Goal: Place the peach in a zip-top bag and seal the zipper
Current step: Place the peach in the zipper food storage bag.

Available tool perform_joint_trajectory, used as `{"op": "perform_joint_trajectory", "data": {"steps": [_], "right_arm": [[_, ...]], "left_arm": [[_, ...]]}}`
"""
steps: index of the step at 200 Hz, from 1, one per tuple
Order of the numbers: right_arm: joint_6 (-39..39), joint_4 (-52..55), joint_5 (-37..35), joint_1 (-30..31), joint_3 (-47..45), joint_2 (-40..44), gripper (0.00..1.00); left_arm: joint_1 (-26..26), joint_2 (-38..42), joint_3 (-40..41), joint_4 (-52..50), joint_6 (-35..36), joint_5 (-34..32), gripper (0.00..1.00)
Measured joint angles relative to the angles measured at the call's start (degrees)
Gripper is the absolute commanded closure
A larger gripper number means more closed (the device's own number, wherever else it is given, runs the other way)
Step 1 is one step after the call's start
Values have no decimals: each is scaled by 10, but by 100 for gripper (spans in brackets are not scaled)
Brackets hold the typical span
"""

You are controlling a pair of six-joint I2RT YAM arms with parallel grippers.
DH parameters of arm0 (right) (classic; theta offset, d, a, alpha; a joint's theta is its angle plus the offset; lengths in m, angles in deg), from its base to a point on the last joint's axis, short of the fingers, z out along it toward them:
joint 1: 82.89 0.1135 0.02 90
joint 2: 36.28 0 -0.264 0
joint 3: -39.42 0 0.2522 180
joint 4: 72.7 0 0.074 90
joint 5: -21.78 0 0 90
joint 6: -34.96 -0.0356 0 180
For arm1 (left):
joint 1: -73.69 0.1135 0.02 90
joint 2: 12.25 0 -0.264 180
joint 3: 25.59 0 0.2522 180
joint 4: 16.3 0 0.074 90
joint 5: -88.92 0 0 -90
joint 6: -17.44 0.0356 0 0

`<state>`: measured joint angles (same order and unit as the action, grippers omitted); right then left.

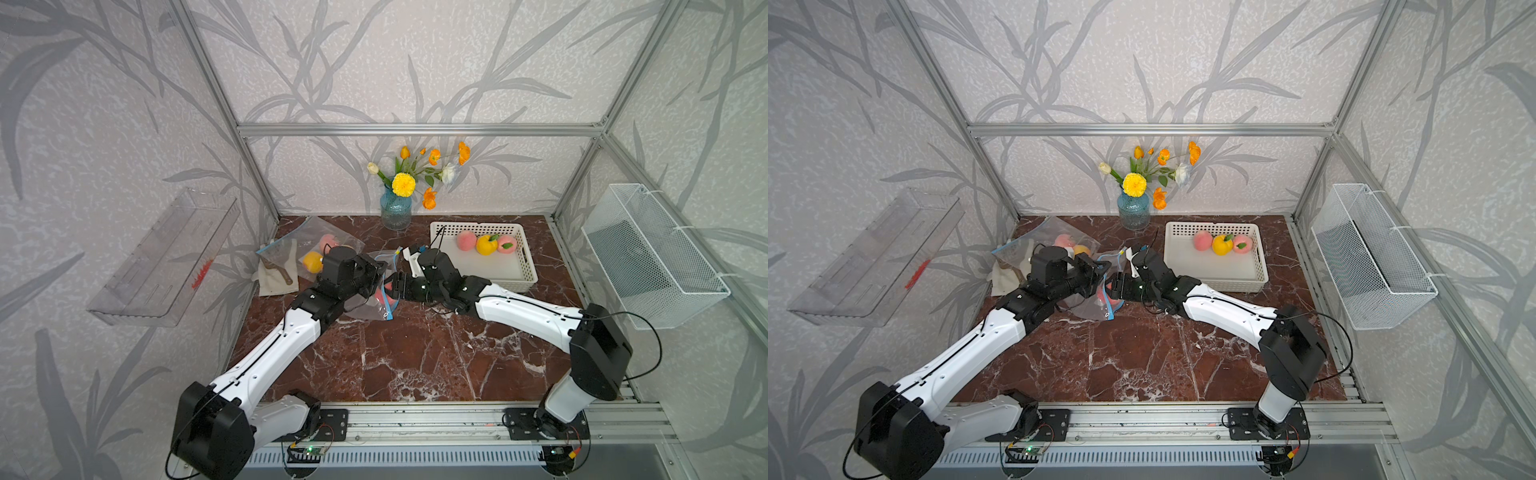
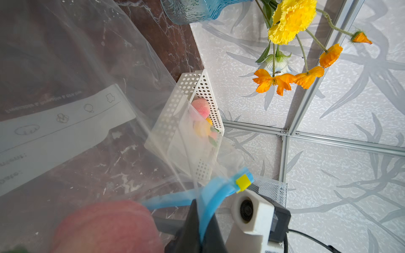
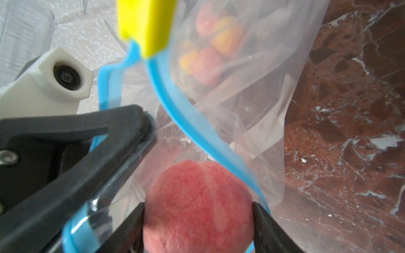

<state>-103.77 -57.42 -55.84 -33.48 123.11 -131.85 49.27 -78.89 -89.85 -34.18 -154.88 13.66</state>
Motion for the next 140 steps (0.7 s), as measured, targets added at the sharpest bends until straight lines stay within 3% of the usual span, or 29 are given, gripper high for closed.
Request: {"op": "perform_joint_trajectory", "data": {"steps": [22, 52, 74, 98, 140], "right_arm": [[28, 3, -40, 10, 6, -14, 35], [54, 14, -75, 14, 12, -35, 17], [70, 23, -83, 12, 12, -26, 13], [85, 26, -72, 4, -3, 14, 14], [101, 27, -49, -22, -50, 101, 26]], "left_arm": [[0, 0, 1, 2, -3, 3, 100], [0, 1, 5, 2, -2, 2, 100], [2, 4, 10, 0, -2, -2, 100], [4, 8, 11, -2, 3, -5, 100], [7, 9, 11, -2, 12, -5, 100]]}}
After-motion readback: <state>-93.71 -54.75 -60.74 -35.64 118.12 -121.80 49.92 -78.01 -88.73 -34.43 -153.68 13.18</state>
